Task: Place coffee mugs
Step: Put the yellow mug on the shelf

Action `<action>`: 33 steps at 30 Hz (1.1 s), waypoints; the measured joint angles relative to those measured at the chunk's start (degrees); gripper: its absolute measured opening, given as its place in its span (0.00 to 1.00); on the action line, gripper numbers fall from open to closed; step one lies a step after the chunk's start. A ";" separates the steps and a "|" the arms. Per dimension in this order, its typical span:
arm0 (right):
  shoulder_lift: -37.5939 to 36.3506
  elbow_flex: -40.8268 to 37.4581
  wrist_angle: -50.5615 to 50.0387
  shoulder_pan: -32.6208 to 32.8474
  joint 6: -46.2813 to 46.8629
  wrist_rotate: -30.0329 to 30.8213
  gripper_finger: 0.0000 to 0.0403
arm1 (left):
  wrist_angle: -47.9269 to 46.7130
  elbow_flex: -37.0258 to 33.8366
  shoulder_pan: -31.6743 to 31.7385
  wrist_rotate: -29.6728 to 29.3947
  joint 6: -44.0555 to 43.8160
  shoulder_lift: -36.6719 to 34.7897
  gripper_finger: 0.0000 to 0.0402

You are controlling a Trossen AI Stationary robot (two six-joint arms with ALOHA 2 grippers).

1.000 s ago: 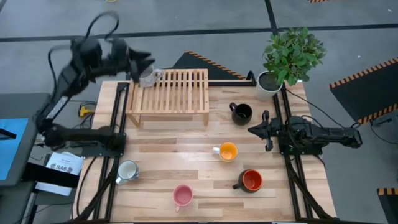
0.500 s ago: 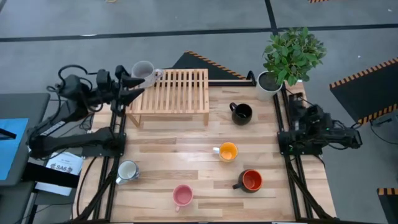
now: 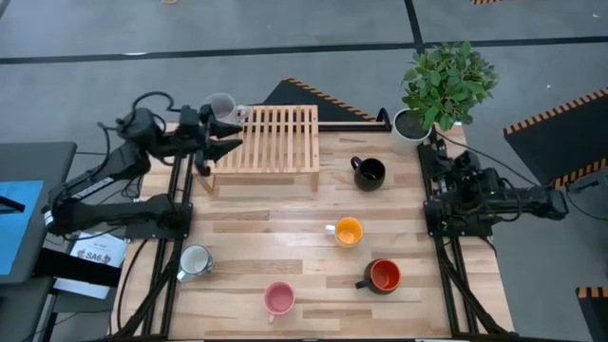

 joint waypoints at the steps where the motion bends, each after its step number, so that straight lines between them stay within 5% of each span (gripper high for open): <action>1: 2.14 0.97 -0.51 0.00 1.87 0.00 0.13 | -0.02 0.02 0.00 -0.01 -0.67 0.74 0.45; 11: 19.08 7.91 -6.71 -0.80 16.31 -0.04 0.13 | 0.95 0.00 0.00 -3.14 -5.02 3.70 0.45; 17: 20.61 20.47 -44.60 -0.55 21.77 -8.67 0.20 | 1.01 0.02 0.00 -5.55 -7.11 3.15 0.45; 24: 26.85 33.15 -82.31 0.32 30.21 -11.66 0.45 | 0.82 0.02 0.00 -5.50 -10.46 2.62 0.45; 33: 37.14 34.11 -84.07 6.08 42.23 -16.51 0.58 | 0.63 0.02 0.01 -6.16 -8.45 2.55 0.45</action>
